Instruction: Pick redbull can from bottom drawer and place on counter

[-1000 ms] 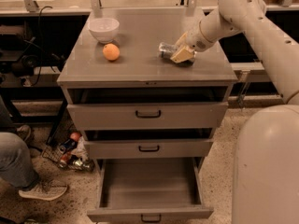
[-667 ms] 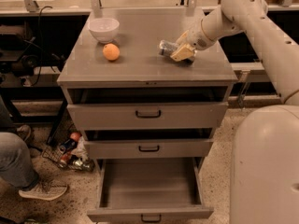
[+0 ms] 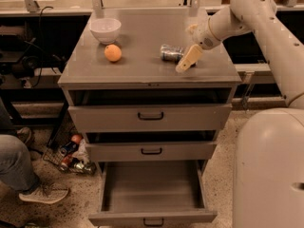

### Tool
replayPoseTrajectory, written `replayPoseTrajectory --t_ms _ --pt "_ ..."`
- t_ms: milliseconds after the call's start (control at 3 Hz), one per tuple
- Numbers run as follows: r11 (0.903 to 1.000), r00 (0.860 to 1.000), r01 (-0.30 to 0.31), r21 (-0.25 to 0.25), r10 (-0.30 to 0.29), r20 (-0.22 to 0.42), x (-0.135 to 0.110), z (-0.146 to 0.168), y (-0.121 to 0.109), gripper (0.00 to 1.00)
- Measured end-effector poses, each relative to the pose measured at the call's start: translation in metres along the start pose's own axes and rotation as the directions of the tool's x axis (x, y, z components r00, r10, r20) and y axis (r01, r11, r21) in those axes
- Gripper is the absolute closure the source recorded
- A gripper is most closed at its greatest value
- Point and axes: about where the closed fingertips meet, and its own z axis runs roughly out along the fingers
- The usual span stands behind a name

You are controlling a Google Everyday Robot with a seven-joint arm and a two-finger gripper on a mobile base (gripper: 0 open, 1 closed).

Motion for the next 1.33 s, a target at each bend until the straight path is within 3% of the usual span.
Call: replayPoseTrajectory --t_ms 333,667,1000,1333 --pt "1.0000 1.000 -0.003 -0.001 0.003 0.003 0.001 0.000 0.000 0.00" --pt "0.9993 0.999 -0.026 0.028 0.025 0.030 0.009 -0.016 -0.004 0.00" --pt "0.9913 0.995 -0.078 0.106 0.072 0.062 0.030 -0.055 -0.014 0.00" --pt "0.9534 0.979 -0.182 0.240 0.155 0.130 0.073 -0.119 -0.023 0.00"
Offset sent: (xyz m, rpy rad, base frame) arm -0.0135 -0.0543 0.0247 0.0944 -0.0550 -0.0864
